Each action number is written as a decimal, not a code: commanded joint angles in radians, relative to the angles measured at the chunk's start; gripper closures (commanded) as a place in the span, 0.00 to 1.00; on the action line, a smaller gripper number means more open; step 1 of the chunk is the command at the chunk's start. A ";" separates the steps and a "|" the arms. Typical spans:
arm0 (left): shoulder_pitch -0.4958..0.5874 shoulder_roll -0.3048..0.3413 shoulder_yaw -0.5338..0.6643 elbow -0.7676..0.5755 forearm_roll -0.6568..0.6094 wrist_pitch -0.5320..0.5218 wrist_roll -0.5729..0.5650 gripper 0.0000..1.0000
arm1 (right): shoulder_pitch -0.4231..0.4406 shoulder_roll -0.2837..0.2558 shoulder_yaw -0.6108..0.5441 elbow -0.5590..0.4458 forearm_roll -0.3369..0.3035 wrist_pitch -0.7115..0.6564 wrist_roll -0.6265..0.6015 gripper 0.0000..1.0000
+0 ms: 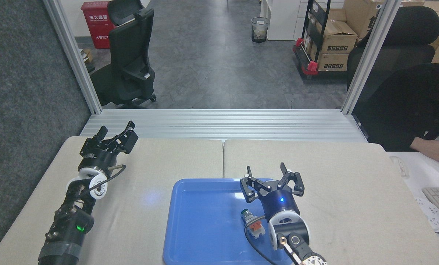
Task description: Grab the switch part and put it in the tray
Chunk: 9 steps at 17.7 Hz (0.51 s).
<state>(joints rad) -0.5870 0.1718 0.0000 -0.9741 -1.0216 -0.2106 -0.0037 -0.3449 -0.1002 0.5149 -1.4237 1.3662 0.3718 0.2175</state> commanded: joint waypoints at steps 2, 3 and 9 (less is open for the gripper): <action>-0.001 0.000 -0.025 0.000 0.000 0.000 0.001 0.00 | -0.167 -0.278 -0.311 0.259 -0.149 -0.215 -0.122 0.01; -0.001 0.000 -0.025 0.000 0.000 -0.001 0.001 0.00 | -0.164 -0.306 -0.315 0.294 -0.173 -0.249 -0.122 0.01; 0.001 0.000 -0.025 0.000 0.000 -0.001 0.001 0.00 | -0.160 -0.466 -0.317 0.425 -0.322 -0.505 -0.181 0.01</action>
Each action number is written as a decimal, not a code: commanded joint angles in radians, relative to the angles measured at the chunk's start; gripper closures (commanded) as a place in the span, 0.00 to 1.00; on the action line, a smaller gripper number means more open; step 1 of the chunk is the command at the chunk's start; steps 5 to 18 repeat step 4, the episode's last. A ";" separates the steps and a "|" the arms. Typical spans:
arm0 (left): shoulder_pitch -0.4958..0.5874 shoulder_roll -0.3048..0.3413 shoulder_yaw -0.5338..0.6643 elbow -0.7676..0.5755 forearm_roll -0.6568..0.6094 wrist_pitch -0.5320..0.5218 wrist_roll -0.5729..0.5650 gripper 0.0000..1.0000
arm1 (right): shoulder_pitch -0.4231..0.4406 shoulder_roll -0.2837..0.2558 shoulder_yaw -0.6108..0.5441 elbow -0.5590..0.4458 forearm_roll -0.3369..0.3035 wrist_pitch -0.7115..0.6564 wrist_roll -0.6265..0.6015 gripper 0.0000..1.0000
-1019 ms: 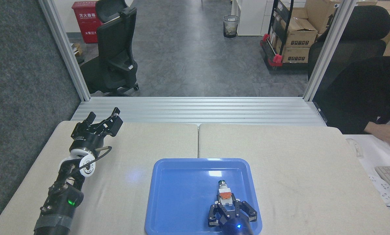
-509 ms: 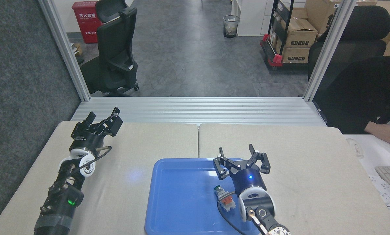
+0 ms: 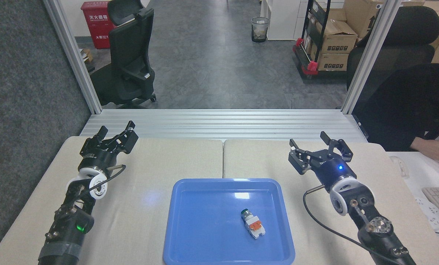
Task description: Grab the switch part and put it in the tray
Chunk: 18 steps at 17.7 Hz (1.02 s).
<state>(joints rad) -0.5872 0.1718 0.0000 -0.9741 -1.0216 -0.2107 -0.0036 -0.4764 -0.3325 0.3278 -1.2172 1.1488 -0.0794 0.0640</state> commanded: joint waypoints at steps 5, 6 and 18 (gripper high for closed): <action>0.000 0.000 -0.025 0.000 0.000 -0.001 0.001 0.00 | -0.036 -0.185 -0.246 0.228 -0.121 -0.042 -0.160 0.01; 0.000 0.000 -0.025 0.000 0.000 -0.001 0.001 0.00 | -0.036 -0.185 -0.246 0.228 -0.121 -0.042 -0.160 0.01; 0.000 0.000 -0.025 0.000 0.000 -0.001 0.001 0.00 | -0.036 -0.185 -0.246 0.228 -0.121 -0.042 -0.160 0.01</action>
